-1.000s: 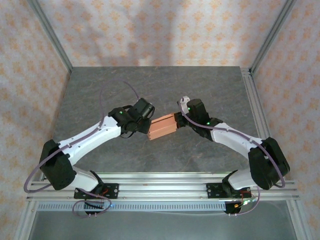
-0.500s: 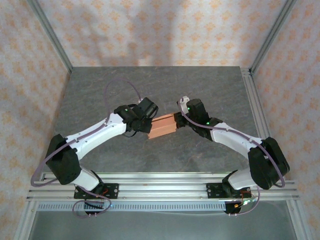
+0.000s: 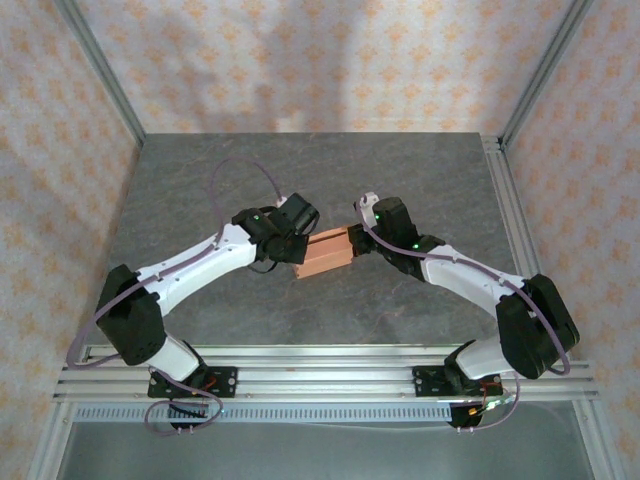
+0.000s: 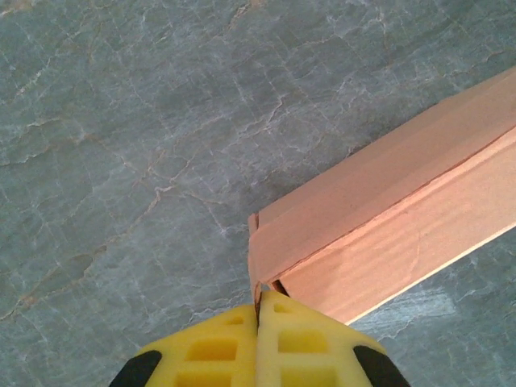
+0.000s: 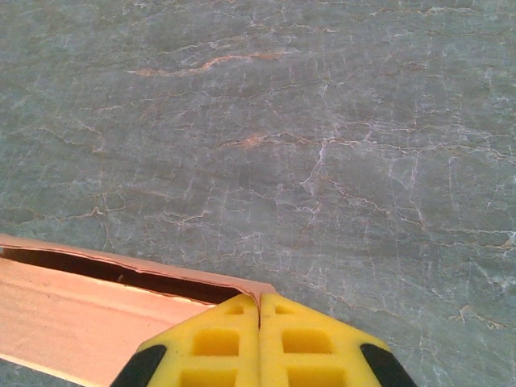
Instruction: Fold the paper box
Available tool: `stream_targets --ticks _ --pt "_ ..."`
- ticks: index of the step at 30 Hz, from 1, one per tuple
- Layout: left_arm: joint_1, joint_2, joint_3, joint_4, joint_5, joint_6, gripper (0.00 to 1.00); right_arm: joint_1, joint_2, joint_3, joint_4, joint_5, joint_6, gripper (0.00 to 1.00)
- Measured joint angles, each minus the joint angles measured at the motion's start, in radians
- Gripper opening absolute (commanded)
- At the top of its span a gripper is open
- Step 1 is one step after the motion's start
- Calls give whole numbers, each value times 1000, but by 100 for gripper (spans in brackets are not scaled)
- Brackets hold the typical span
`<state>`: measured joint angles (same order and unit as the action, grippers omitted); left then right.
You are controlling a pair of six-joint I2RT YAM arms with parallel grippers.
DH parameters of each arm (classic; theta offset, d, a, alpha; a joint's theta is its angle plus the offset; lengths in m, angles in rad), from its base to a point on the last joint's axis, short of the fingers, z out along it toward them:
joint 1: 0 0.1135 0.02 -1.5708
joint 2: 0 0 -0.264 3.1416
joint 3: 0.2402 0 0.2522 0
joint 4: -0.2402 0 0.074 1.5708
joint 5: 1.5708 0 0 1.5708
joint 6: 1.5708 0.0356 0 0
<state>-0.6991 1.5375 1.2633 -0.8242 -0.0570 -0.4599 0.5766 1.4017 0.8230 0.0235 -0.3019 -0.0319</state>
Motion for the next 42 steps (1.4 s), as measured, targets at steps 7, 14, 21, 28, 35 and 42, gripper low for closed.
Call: stream_targets --ticks 7,14,21,28,35,42 --pt "15 3 6 2 31 -98 0 0 0 0 0 4 0 0" --pt "54 2 6 16 126 -207 0 21 0 12 -21 48 -27 0" --pt "68 -36 -20 60 188 -312 0 23 0 12 -24 74 -34 0" --pt "80 -39 -43 98 209 -360 0 23 0 12 -23 74 -33 0" --pt "112 -39 -47 111 249 -389 0 23 0 12 -23 74 -33 0" --pt "115 -34 -49 111 252 -372 0 25 0 12 -23 74 -33 0"
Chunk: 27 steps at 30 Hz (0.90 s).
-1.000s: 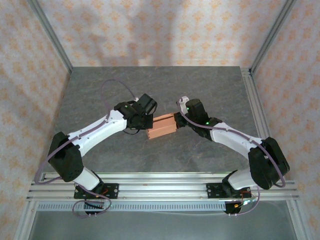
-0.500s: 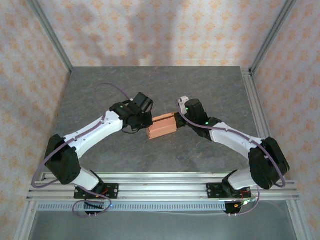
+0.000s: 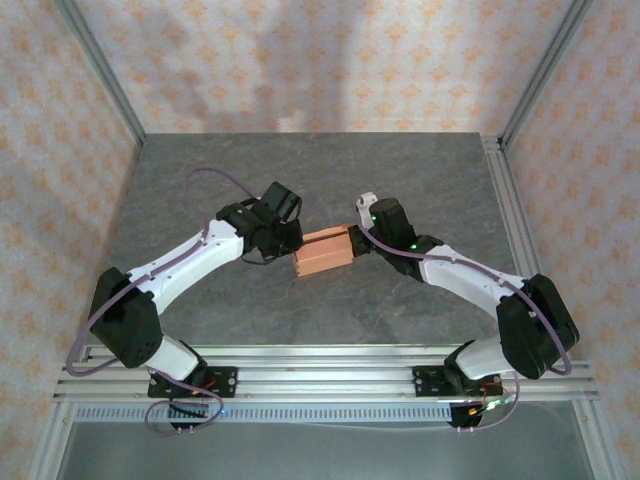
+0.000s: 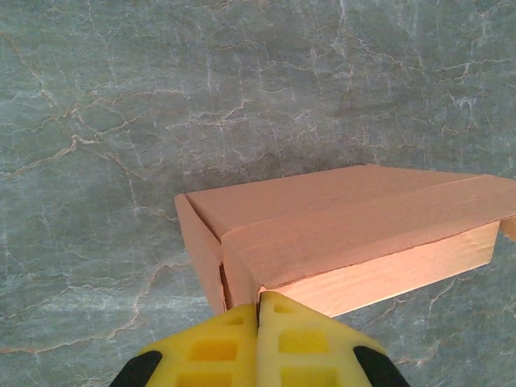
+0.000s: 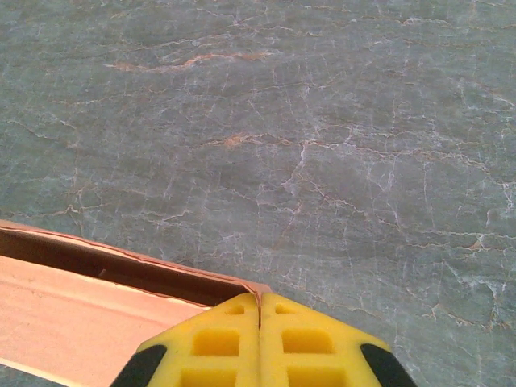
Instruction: Fold the paper box
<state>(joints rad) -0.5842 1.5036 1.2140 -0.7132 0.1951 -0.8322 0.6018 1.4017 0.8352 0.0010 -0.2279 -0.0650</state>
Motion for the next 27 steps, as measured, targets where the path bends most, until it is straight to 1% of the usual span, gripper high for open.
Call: stream_targets --ticks 3,9,12,18,19,21,23,24,26,27 --pt "0 2 -14 11 0 5 0 0 0 -6 15 0 0 0" --pt "0 16 -37 42 0 19 0 0 0 -72 128 -1 8 0" --pt "0 24 -46 54 -1 21 0 2 4 -89 157 0 12 0" --pt "0 33 -72 97 -6 21 0 2 15 -193 335 4 19 0" --pt "2 34 -72 99 -6 21 0 2 15 -203 356 5 19 3" --pt "2 35 -72 103 -9 21 0 2 14 -214 379 7 19 12" --pt "2 36 -72 106 -11 21 0 2 9 -219 382 8 16 28" --pt "2 37 -72 109 -12 22 0 2 3 -222 381 8 16 35" --pt "2 40 -72 121 -12 23 0 5 -18 -227 367 7 17 53" --pt "2 42 -72 126 -12 23 0 6 -31 -227 361 8 17 58"
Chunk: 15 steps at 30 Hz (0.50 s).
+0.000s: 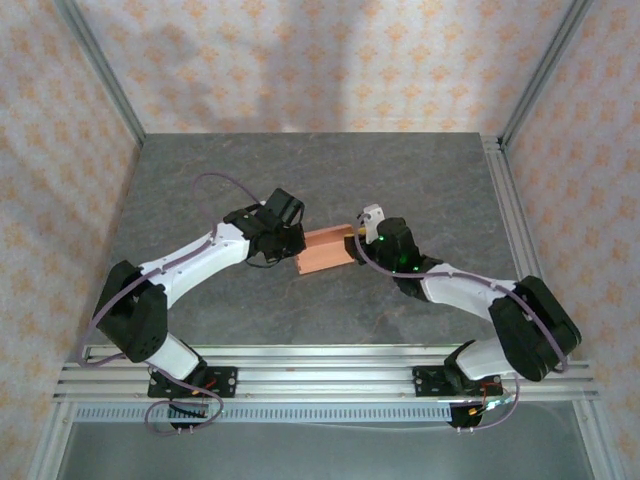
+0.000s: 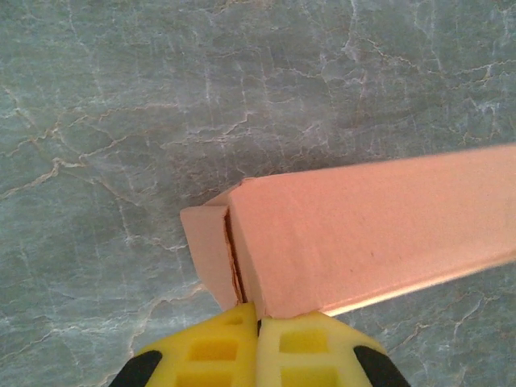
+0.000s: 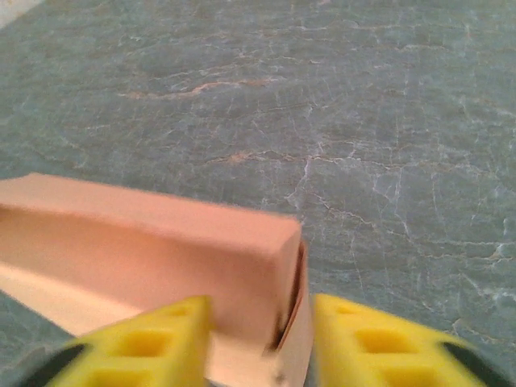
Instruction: Fold the paper box
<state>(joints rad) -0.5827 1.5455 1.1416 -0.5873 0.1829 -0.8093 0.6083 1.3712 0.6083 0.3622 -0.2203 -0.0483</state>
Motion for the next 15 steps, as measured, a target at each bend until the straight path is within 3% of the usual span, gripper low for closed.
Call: stream_targets --ticks 5,9,15 --pt "0 5 0 13 0 8 0 3 -80 0 14 13 24 71" --pt "0 8 0 22 0 17 0 2 -84 19 30 43 66 71" --pt "0 8 0 24 3 22 0 2 35 163 -32 80 104 71"
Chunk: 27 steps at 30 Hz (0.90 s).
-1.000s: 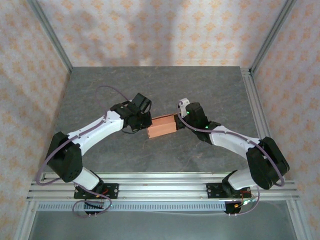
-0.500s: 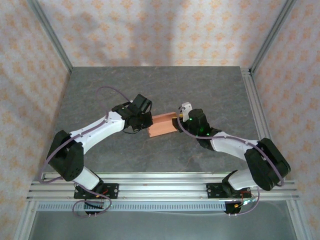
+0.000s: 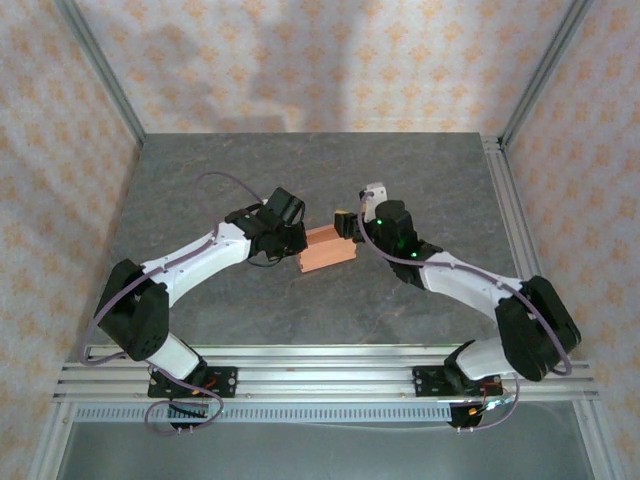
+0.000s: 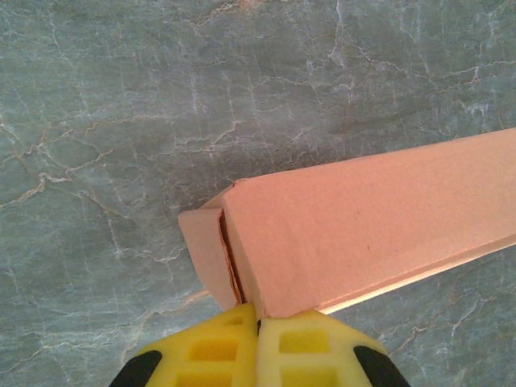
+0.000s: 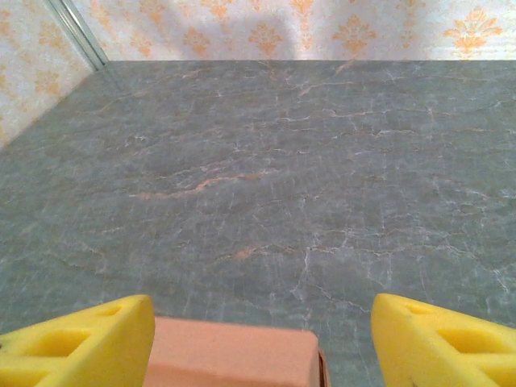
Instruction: Fold the paper box
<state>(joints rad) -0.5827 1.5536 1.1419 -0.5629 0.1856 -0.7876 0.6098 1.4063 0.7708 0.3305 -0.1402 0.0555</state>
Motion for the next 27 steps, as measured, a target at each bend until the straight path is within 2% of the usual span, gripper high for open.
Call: stream_targets --ticks 3,12,20,23,26,27 --pt "0 0 0 0 10 0 1 0 45 6 -7 3 4 71" --pt "0 -11 -27 37 95 -5 20 -5 115 -6 14 3 15 71" --pt "0 -24 -34 36 150 4 26 -5 155 -34 67 3 22 64" --pt "0 -50 -38 37 169 10 51 -4 161 -34 80 2 23 63" --pt "0 -84 -39 47 173 14 62 -4 169 -34 97 2 23 62" --pt "0 -94 -39 50 168 13 62 -4 170 -34 100 2 23 62"
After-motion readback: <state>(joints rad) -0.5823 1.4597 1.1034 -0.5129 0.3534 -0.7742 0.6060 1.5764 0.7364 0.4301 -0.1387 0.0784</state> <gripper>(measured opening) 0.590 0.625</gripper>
